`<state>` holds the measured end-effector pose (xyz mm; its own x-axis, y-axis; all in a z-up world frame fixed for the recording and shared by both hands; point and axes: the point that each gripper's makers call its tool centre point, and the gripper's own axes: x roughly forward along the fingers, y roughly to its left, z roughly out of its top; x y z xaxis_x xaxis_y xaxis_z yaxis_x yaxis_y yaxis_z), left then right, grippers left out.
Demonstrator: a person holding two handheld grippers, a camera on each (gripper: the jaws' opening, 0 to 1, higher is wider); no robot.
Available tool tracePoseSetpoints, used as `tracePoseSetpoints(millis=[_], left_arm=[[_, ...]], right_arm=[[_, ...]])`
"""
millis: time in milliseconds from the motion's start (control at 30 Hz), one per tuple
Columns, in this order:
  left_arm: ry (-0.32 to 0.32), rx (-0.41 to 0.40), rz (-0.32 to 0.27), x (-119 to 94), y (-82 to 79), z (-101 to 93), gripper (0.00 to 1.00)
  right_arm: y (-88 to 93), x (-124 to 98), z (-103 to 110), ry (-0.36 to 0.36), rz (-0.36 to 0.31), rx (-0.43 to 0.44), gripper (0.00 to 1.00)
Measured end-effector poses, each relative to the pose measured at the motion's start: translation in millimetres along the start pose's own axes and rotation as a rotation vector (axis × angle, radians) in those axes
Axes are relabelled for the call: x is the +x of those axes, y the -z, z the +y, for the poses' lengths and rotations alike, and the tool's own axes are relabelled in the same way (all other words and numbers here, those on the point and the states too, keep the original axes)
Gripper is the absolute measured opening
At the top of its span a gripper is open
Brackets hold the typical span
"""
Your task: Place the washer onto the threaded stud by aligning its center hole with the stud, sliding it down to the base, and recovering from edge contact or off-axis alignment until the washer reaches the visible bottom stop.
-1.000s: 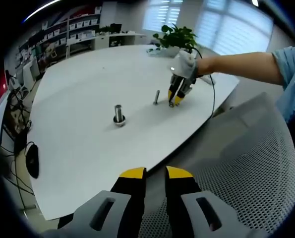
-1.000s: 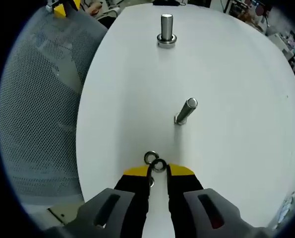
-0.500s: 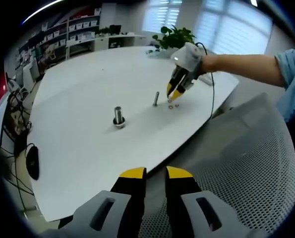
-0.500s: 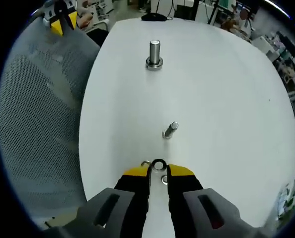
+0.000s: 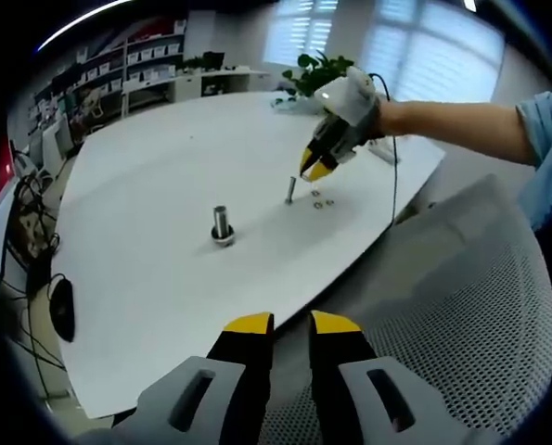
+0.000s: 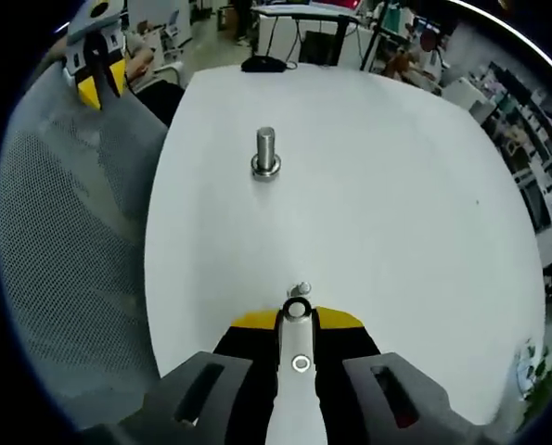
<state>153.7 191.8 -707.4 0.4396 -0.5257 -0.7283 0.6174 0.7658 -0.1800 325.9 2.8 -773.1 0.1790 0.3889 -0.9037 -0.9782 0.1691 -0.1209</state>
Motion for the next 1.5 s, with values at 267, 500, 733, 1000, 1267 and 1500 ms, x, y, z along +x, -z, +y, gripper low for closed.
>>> tracePoseSetpoints(millis=[267, 500, 733, 1000, 1267, 1500], left_arm=[[-0.009, 0.006, -0.031, -2, -5.2, 1.2, 0.12], [-0.005, 0.011, -0.032, -2, -5.3, 0.8, 0.12], [0.005, 0.023, -0.043, -2, -7.2, -1.4, 0.12], [0.009, 0.029, -0.046, -2, -7.8, -2.1, 0.12], [0.009, 0.027, -0.048, -2, -8.1, -2.0, 0.12], [0.011, 0.027, -0.03, -1, -5.1, -2.4, 0.12]], right_arm=[[-5.8, 5, -5, 0.02, 0.029, -0.039, 0.15], [-11.5, 9, -6, 0.006, 0.037, -0.049, 0.15], [-7.8, 12, -7, -0.001, 0.065, -0.069, 0.15], [-9.8, 17, -5, -0.01, 0.085, -0.088, 0.15], [-2.9, 27, -4, -0.022, 0.134, -0.115, 0.15], [5.5, 44, -4, -0.05, 0.169, -0.102, 0.15]])
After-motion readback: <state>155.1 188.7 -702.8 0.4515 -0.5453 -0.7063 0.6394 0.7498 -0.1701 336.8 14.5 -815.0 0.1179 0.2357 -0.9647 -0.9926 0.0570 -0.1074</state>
